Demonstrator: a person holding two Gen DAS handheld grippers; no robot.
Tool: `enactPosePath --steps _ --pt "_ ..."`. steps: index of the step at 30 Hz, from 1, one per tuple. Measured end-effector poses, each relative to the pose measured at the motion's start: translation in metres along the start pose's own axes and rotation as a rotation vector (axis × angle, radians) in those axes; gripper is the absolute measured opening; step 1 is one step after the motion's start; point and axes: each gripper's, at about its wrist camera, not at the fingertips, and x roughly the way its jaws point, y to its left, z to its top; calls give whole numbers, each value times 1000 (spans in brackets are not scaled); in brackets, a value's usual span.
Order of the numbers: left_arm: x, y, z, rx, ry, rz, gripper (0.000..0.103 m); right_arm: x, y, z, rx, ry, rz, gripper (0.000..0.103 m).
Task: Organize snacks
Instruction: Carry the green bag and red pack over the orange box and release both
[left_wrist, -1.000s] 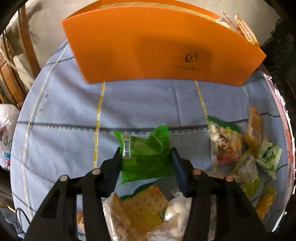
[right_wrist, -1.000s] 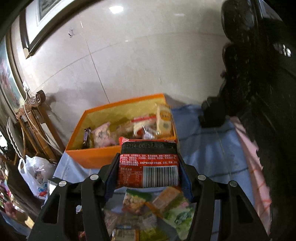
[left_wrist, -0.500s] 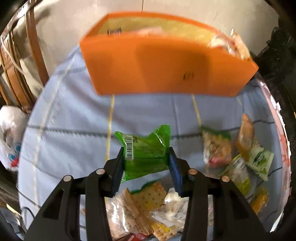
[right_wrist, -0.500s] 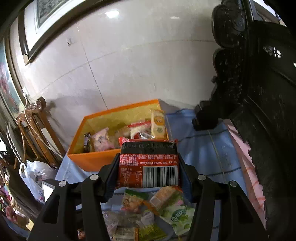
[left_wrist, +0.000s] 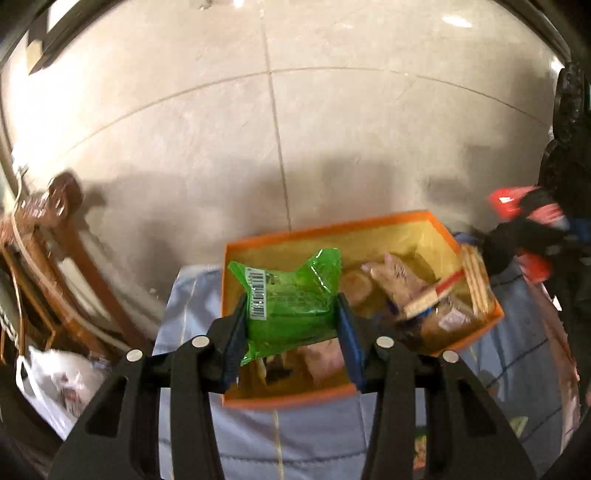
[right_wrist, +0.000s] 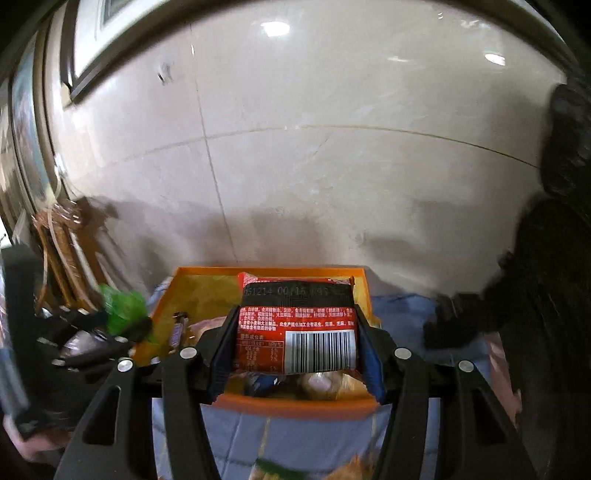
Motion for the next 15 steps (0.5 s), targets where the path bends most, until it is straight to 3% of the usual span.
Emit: enactPosePath --steps 3,6,7,8,9,11,15 --pt "18 -8 9 64 5 31 44 28 -4 5 21 40 1 58" --pt "34 -9 12 35 24 -2 45 55 -6 6 13 78 21 61" --pt "41 -8 13 -6 18 -65 53 64 -6 6 5 84 60 75" --pt "44 -4 12 -45 3 -123 68 69 -8 7 -12 74 92 98" --pt "48 0 12 -83 -1 -154 96 71 -11 6 -36 61 85 100" --pt "54 1 5 -107 -17 -110 99 66 -22 5 -48 63 67 99" --pt "53 0 -16 -23 -11 -31 99 33 -52 -28 35 138 -21 100"
